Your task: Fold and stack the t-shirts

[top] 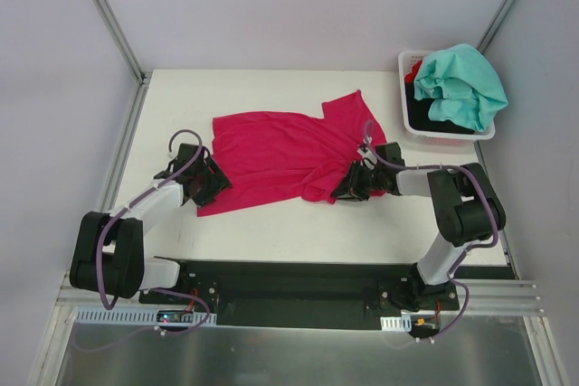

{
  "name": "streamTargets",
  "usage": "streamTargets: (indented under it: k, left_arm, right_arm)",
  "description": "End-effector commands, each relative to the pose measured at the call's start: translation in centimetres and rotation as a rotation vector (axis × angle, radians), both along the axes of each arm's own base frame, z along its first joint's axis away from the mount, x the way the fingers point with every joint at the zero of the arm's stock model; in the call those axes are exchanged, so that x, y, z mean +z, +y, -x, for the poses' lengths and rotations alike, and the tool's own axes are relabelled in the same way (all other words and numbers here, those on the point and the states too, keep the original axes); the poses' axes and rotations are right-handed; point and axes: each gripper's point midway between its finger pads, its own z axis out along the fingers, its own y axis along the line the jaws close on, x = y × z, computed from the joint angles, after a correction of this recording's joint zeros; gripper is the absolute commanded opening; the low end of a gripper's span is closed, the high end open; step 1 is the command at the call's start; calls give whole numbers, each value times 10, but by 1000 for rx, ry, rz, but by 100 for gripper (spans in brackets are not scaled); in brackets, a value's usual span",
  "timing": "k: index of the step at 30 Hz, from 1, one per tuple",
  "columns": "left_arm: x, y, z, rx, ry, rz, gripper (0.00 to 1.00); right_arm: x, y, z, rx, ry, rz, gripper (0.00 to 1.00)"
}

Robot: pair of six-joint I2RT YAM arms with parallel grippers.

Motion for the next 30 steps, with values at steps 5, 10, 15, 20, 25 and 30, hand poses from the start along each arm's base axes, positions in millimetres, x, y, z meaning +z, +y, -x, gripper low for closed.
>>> streamTargets:
  k: [5,10,15,20,25,30]
  left_arm:
    - [8,-3,-3,-1,-18,10,64]
    - [10,4,5,8,-24,1,65]
    - [20,7,8,11,-47,1,64]
    - [28,4,7,5,-62,14,64]
    - [32,6,8,4,-75,6,64]
    - [30,8,9,6,-68,-7,64]
  right_arm:
    - [8,5,-2,14,-38,-8,9]
    - [18,1,3,20,-61,13,6]
    - [27,-1,10,40,-66,27,20]
    - [32,-3,13,42,-83,34,31]
    - [29,-3,16,51,-79,33,21]
    - [33,-2,13,42,-89,24,6]
